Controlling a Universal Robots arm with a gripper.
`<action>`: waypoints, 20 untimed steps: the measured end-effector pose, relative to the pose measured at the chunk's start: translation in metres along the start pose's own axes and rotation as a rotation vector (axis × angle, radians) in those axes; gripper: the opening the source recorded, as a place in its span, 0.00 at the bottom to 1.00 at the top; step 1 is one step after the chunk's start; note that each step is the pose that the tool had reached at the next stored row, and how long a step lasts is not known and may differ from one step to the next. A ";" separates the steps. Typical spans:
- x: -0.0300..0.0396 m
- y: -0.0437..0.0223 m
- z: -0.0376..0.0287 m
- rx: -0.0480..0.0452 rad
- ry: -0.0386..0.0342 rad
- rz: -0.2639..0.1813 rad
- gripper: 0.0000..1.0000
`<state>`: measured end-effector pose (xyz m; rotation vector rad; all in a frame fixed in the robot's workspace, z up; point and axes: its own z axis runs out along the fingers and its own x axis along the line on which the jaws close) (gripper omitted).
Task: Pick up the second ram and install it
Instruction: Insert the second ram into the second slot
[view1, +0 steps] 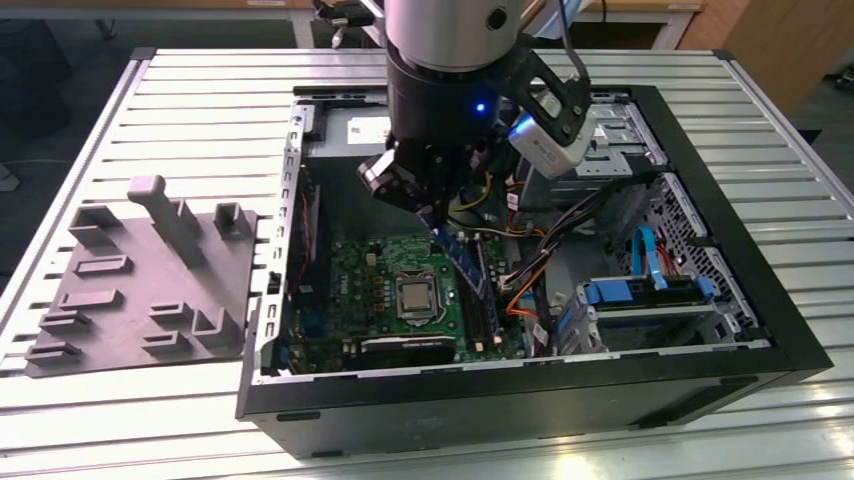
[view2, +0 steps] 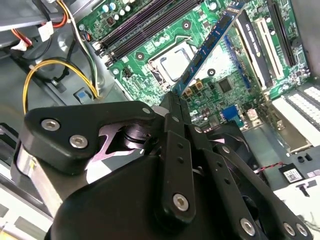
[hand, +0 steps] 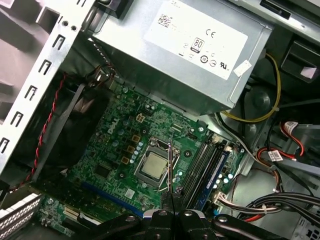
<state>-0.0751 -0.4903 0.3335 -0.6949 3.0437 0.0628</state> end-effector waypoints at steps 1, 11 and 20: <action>0.0000 0.0000 0.0001 0.0002 -0.0003 0.008 0.11; 0.0000 0.0000 0.0006 0.0014 -0.0019 0.054 0.11; 0.0000 0.0000 0.0012 0.0025 -0.0033 0.093 0.11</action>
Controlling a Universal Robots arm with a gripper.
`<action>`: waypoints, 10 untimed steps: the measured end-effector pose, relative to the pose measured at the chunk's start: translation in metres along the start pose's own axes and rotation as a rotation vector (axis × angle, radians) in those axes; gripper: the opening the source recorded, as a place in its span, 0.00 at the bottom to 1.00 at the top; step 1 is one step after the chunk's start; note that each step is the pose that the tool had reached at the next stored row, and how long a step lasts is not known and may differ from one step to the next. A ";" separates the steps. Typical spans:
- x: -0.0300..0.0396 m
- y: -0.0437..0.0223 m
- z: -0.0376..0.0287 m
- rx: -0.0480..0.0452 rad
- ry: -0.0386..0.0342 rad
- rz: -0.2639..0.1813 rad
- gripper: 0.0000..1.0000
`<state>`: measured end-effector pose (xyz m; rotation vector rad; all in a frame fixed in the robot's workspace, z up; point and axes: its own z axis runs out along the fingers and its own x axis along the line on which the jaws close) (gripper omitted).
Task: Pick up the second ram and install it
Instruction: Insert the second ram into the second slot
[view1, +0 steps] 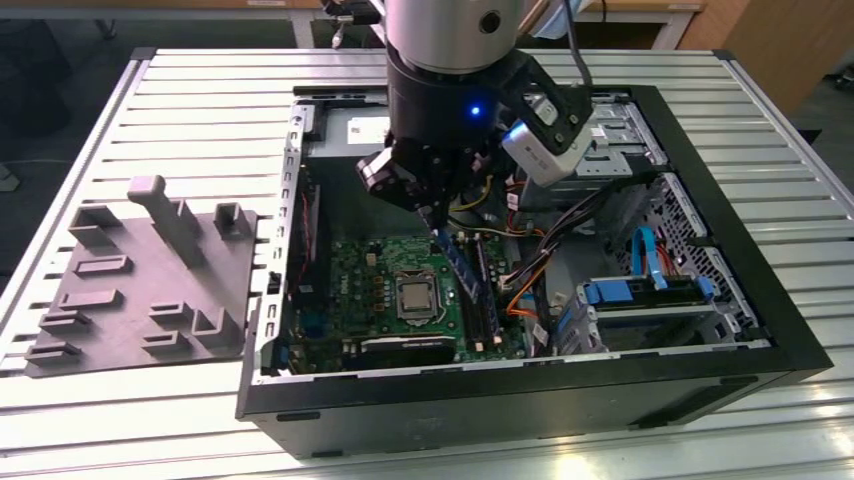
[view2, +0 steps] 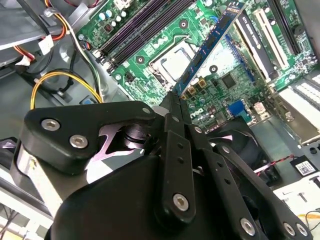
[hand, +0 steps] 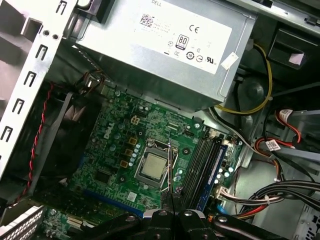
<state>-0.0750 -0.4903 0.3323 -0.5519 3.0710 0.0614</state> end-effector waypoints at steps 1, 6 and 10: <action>0.0000 0.0000 0.0001 0.0002 -0.0001 0.005 0.11; 0.0000 0.0000 0.0008 0.0008 -0.0010 0.027 0.11; 0.0000 -0.0001 0.0013 0.0017 -0.0020 0.058 0.11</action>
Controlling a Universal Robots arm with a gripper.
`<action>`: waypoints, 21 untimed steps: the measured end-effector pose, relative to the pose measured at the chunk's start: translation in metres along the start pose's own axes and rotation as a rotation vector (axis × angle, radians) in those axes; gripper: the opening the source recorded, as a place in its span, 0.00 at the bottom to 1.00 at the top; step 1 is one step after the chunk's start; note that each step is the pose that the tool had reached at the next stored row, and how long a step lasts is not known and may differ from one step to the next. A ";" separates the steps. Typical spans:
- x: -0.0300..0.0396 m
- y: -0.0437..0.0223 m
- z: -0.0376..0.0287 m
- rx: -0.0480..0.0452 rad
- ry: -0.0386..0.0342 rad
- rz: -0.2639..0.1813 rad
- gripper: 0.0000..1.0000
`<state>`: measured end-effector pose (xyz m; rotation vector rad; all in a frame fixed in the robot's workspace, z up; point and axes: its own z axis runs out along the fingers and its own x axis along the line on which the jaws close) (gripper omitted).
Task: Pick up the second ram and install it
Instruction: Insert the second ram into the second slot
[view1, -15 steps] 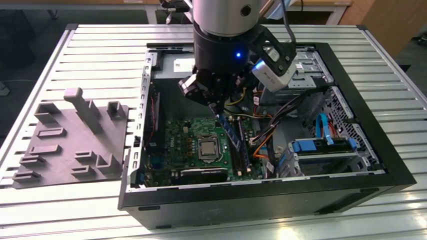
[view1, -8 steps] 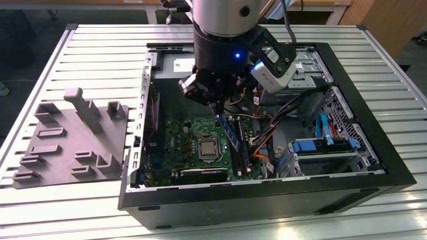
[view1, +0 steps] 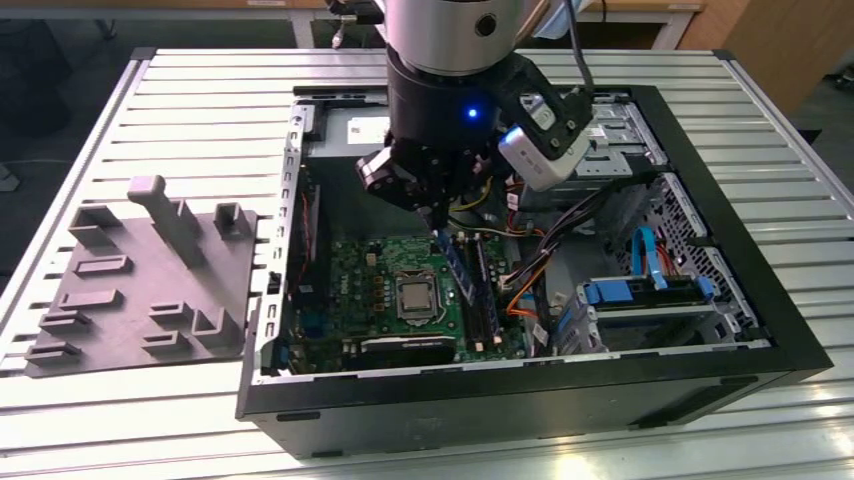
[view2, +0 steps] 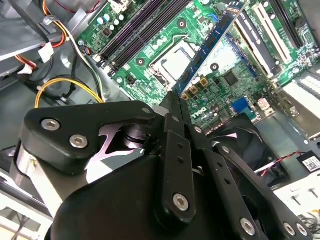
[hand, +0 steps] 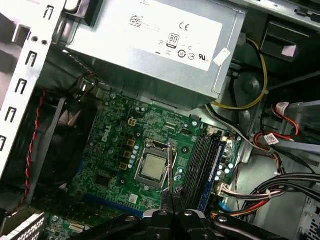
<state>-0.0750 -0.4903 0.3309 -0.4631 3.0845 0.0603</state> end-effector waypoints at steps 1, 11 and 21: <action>0.0000 0.0000 0.0001 0.0002 -0.0003 0.008 0.11; 0.0000 0.0000 0.0012 0.0023 -0.0029 0.083 0.11; -0.0001 -0.0001 0.0018 0.0037 -0.0054 0.150 0.11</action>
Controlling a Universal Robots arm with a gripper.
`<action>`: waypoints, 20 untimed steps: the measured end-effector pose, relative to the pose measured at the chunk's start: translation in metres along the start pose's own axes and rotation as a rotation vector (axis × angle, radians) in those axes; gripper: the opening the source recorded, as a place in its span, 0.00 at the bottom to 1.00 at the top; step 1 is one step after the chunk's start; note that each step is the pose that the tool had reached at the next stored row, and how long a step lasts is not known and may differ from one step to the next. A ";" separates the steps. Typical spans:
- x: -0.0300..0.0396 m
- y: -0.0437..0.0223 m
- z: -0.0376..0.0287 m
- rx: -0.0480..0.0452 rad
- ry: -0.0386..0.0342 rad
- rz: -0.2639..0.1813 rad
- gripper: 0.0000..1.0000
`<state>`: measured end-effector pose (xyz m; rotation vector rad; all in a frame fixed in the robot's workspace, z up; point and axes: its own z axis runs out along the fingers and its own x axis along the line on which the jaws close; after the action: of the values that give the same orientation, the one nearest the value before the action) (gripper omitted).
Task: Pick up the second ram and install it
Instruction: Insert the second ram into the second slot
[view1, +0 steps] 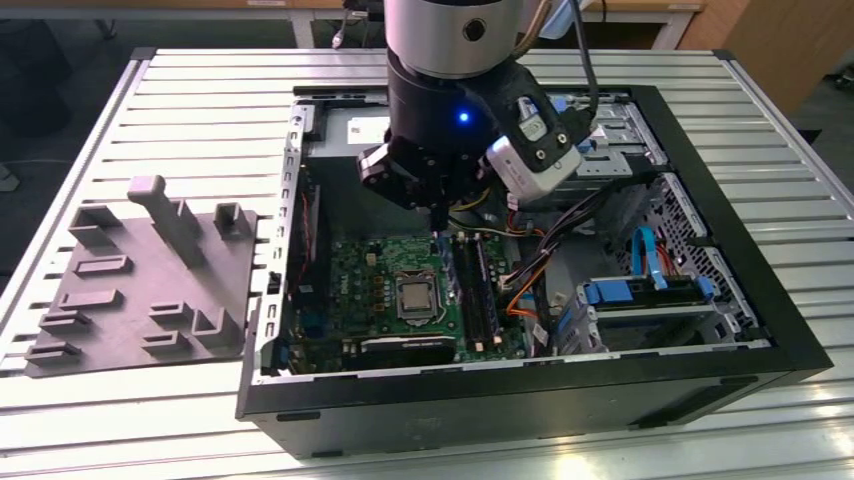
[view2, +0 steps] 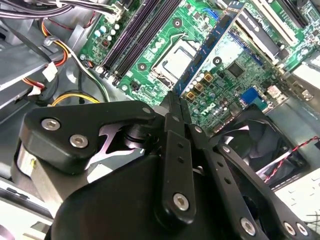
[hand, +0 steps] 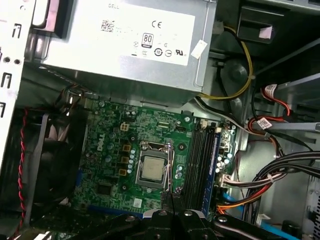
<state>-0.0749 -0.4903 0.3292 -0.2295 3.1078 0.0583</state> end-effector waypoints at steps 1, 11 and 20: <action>0.0000 0.0000 0.0000 0.0002 -0.0002 0.007 0.11; 0.0000 0.0000 0.0003 0.0008 -0.0019 0.051 0.11; -0.0005 -0.0001 0.0015 0.0005 -0.0019 0.051 0.11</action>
<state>-0.0743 -0.4903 0.3277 -0.1500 3.1116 0.0586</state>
